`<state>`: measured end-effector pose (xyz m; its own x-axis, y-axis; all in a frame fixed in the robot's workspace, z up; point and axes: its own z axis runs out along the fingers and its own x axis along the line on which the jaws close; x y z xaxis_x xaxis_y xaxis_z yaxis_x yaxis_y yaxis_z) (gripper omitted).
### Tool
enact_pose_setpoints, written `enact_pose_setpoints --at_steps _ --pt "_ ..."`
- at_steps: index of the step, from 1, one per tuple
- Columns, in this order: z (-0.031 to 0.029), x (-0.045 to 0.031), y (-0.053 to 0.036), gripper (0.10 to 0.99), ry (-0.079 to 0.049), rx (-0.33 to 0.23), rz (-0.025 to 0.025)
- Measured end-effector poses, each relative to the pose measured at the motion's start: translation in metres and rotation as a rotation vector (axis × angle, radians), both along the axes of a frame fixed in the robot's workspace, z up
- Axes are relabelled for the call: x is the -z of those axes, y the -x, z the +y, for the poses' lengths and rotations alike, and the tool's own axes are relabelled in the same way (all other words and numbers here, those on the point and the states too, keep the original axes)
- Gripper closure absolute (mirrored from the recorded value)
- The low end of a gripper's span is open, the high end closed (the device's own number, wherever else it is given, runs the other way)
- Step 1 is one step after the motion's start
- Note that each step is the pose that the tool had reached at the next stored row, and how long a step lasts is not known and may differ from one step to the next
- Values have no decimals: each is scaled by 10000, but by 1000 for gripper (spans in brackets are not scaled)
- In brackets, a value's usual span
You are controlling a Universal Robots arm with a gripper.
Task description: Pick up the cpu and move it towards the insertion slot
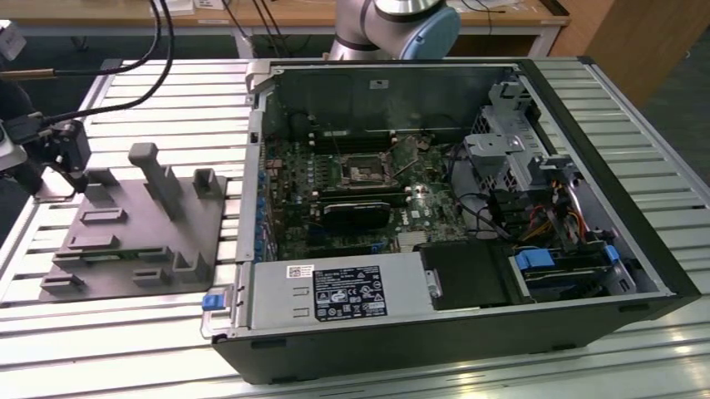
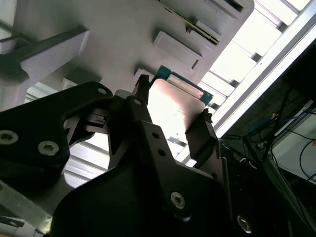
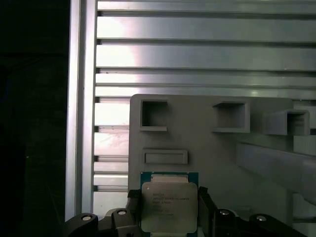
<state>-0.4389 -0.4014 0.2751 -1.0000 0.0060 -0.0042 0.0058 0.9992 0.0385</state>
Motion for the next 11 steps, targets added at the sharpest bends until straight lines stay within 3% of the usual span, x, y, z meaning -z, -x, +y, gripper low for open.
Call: enact_pose_setpoints --at_steps 11 --pt "0 -276 0 541 1 0 1"
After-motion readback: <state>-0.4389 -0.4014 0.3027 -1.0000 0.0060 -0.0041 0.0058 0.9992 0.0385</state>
